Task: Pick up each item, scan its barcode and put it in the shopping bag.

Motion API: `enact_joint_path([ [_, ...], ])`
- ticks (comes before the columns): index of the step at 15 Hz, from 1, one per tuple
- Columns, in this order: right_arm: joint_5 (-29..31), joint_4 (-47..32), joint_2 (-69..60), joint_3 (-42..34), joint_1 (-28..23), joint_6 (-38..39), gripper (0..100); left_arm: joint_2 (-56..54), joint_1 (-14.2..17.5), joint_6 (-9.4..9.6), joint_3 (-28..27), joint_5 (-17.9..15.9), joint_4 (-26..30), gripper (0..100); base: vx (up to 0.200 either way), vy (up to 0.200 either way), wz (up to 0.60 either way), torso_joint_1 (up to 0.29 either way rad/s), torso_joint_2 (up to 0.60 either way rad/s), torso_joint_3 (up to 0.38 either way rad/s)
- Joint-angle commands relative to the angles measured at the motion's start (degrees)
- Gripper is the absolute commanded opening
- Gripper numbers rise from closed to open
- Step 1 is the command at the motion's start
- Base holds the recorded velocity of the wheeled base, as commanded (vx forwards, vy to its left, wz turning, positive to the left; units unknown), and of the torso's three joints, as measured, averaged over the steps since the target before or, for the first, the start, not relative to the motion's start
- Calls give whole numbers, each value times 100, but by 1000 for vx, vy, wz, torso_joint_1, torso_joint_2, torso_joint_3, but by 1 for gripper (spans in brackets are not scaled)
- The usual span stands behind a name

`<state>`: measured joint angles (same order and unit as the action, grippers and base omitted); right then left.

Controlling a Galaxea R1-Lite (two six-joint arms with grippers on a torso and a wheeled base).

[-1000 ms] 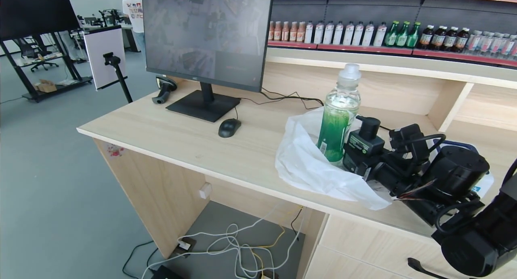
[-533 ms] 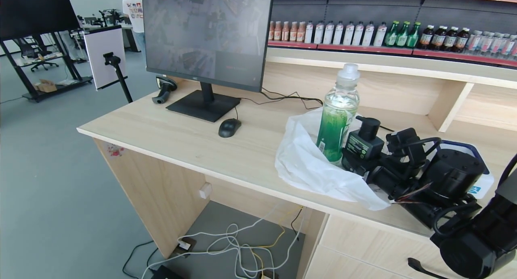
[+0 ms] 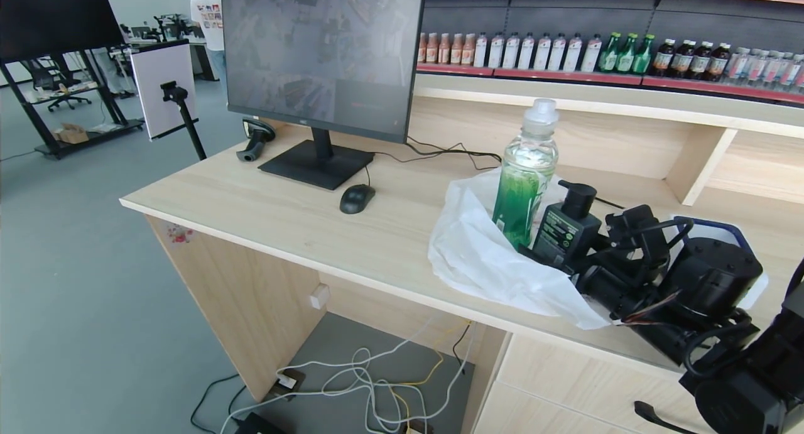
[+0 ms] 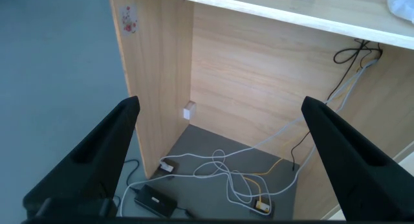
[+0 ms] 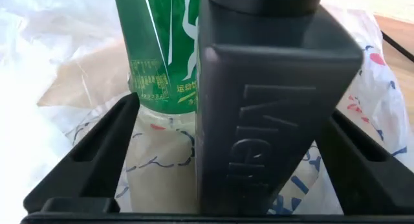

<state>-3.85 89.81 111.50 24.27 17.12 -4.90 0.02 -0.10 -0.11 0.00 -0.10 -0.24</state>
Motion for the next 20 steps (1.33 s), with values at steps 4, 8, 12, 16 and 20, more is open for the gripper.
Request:
enact_joint_path([
  [4,-1,19,-559,-37,2,-2,100,-2,1,2,0,1,-2,100,0,0,0,0,0,0],
  [8,-1,19,-1543,-836,117,-2,100,-2,1,2,0,1,-2,100,0,0,0,0,0,0],
  [12,60,19,-3608,-2427,99,15,100,-2,1,11,0,1,-2,100,0,0,0,0,0,0],
  [16,157,-2503,-5823,-2427,90,24,100,-2,1,11,0,1,-2,100,0,0,0,0,0,0],
  [20,7,-5878,-7889,-2392,591,-336,100,-2,1,11,0,1,-2,100,0,0,0,0,0,0],
])
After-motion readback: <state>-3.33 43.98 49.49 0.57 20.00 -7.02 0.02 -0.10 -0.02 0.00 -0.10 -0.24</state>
